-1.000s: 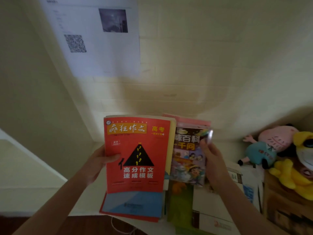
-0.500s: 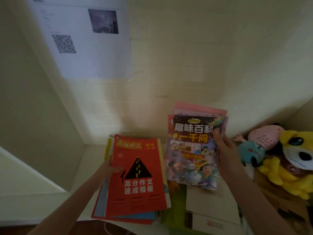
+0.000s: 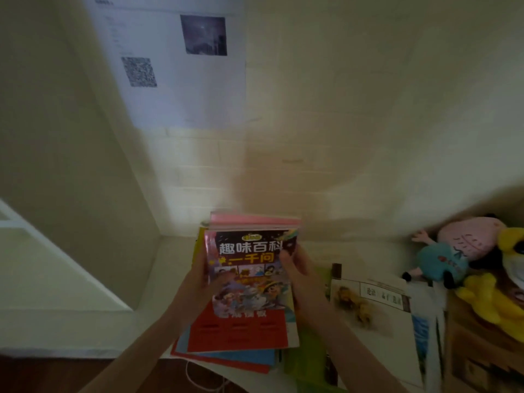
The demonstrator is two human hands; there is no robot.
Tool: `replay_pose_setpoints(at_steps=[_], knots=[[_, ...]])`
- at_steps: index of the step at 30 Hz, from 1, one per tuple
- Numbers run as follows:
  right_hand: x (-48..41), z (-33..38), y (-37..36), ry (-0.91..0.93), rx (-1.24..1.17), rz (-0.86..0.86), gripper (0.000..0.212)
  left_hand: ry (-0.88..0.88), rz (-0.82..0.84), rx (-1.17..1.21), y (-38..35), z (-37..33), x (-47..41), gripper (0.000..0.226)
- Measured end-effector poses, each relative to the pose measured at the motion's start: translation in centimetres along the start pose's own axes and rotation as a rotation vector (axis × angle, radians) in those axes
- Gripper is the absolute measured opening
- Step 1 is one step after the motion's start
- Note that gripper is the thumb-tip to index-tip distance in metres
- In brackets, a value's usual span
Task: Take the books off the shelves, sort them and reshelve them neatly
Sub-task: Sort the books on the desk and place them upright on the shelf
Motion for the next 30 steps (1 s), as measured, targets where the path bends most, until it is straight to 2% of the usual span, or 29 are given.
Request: replay_pose_setpoints(at_steps=[2, 4, 6, 7, 10, 13, 15, 18, 22, 25, 28, 30], knots=[[0.6, -1.4, 0.0, -0.021, 0.123, 0.049, 0.052, -0.027, -0.048, -0.001, -0.3, 0.2, 1.2, 0.085], [1.3, -2.0, 0.4, 0.011, 0.237, 0.058, 0.07, -0.021, -0.033, -0.003, -0.6, 0.5, 2.0, 0.105], [2.1, -2.0, 0.5, 0.115, 0.329, 0.04, 0.077, -0.007, 0.059, -0.003, -0.7, 1.1, 2.2, 0.09], [2.4, -1.9, 0.4, 0.173, 0.362, 0.025, 0.077, -0.023, 0.086, -0.024, -0.8, 1.2, 2.1, 0.083], [2.7, -1.6, 0.2, 0.272, 0.425, -0.06, 0.076, -0.051, 0.046, 0.003, -0.5, 1.4, 1.7, 0.101], [2.8, -2.0, -0.1, 0.336, 0.519, -0.026, 0.061, -0.171, 0.005, -0.003, -0.6, 1.6, 1.9, 0.092], [2.6, -2.1, -0.2, 0.332, 0.548, -0.022, 0.059, -0.201, -0.035, -0.016, -0.3, 1.7, 1.6, 0.092], [1.7, -1.8, 0.0, 0.352, 0.655, -0.047, 0.082, -0.241, -0.043, -0.166, -0.1, 1.8, 1.3, 0.083], [1.0, -0.9, -0.1, 0.397, 0.766, -0.013, 0.068, -0.344, -0.078, -0.342, 0.4, 0.7, 1.1, 0.074], [1.5, -1.7, -0.3, 0.449, 0.814, -0.026, 0.065, -0.36, -0.094, -0.586, 0.6, 0.1, 2.2, 0.059], [1.8, -2.9, -0.6, 0.41, 0.838, -0.03, 0.062, -0.333, 0.043, -0.66, 0.9, 2.5, 2.8, 0.076], [1.8, -2.8, -0.7, 0.378, 0.862, -0.024, 0.063, -0.331, 0.025, -0.666, 1.5, 3.8, 2.5, 0.095]])
Point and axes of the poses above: each hand's wrist, its own x-axis away from the middle knuckle, its own y-axis out of the back of the hand, z = x × y, the point moved 1 cm from there along -x, towards the middle knuckle, and after that the axes turned 6 degrees about x, right-handed, at the moved point
